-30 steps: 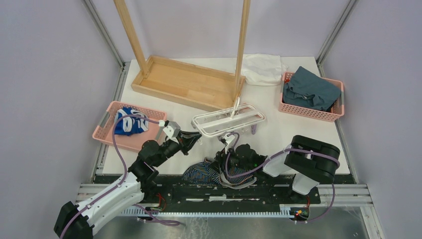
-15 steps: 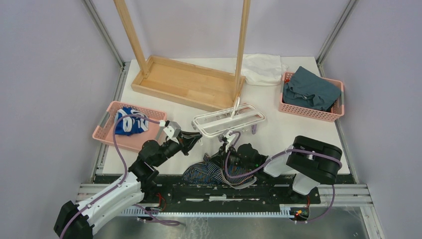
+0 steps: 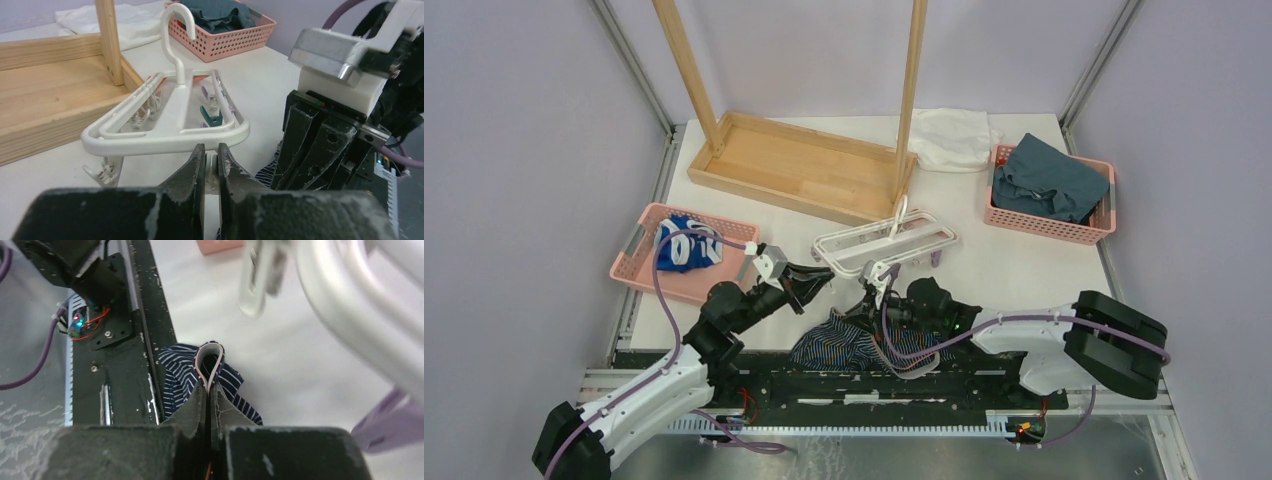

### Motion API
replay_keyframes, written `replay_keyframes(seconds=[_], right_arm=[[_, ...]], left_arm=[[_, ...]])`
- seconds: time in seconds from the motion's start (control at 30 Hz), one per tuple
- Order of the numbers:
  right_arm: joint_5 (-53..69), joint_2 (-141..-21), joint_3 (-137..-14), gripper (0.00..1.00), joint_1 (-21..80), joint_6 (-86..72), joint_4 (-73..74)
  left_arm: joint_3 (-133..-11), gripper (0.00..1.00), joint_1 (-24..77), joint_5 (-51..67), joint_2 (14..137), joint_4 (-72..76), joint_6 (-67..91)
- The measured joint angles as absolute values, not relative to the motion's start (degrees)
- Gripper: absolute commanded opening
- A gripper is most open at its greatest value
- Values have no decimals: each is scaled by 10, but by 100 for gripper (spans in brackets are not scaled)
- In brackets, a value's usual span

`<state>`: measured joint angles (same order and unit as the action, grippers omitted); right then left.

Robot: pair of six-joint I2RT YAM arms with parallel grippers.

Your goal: Clip the underwear to the hanger

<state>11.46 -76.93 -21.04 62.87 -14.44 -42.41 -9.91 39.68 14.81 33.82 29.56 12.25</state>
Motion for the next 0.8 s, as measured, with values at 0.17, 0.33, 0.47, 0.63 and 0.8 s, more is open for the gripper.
replay_keyframes(seconds=[0.17, 0.33, 0.47, 0.63, 0.8], right_arm=[[162, -735, -267, 0, 629, -71, -330], [195, -719, -303, 0, 629, -18, -248], [206, -703, -309, 0, 627, 10, -196], [209, -657, -309, 0, 615, 32, -145], [218, -613, -314, 0, 600, 60, -97]], left_arm=[[-99, 3, 397, 189, 346, 318, 138], [-99, 3, 397, 227, 346, 344, 149], [-99, 3, 397, 254, 347, 363, 156], [-99, 3, 397, 293, 359, 386, 166], [-99, 3, 397, 329, 380, 406, 174]])
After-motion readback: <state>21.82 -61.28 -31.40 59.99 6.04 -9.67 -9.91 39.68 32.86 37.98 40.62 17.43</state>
